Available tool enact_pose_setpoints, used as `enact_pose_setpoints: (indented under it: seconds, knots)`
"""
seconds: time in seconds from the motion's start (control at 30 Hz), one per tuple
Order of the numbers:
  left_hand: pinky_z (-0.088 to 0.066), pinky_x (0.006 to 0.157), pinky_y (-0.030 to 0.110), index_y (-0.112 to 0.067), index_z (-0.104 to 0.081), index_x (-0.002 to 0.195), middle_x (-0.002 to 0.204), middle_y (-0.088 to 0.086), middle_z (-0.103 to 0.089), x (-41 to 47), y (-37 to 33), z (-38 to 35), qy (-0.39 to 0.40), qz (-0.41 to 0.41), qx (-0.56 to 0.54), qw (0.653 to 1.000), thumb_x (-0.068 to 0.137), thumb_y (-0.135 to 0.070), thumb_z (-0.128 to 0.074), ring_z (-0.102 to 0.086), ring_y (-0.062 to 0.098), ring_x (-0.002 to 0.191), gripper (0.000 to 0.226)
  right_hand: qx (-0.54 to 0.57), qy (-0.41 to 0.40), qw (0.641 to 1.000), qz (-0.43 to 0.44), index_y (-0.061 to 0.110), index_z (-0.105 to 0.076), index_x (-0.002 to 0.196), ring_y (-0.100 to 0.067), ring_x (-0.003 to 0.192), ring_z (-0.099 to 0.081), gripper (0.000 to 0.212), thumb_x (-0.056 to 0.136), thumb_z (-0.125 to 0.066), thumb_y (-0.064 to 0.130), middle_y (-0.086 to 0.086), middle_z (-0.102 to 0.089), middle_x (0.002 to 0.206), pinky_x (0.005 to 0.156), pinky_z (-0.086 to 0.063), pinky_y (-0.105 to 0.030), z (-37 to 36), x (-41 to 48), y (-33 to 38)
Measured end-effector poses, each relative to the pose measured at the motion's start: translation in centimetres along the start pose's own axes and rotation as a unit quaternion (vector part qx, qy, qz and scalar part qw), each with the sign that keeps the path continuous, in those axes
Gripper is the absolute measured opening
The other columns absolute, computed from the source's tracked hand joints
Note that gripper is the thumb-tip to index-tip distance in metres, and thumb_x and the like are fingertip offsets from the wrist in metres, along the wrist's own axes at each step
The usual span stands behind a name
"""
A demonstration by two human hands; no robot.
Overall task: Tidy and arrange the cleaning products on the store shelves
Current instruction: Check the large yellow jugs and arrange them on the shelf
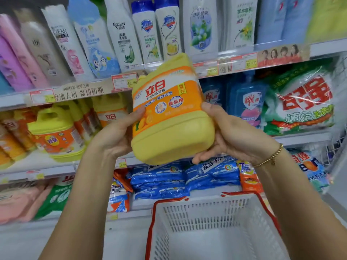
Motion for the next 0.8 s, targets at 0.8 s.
enact_pose_setpoints:
  seconds: [0.8]
  knots:
    - [-0.049, 0.063, 0.009, -0.027, -0.054, 0.111, 0.095, -0.011, -0.069, -1.8, 6.5, -3.9, -0.063, -0.147, 0.415, 0.896, 0.051, -0.003, -0.092, -0.065, -0.008, 0.086, 0.075, -0.328, -0.118, 0.937, -0.01, 0.036, -0.051, 0.113, -0.006, 0.105, -0.062, 0.058, 0.068, -0.084, 0.021, 0.014, -0.065, 0.109, 0.09, -0.053, -0.027, 5.8, -3.2, -4.6]
Point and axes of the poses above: each hand's wrist, its own x-axis towards the middle knuckle, its own z-axis out of the back of the hand, y = z × x, the point moved 1 cm from there along x, towards the middle knuckle
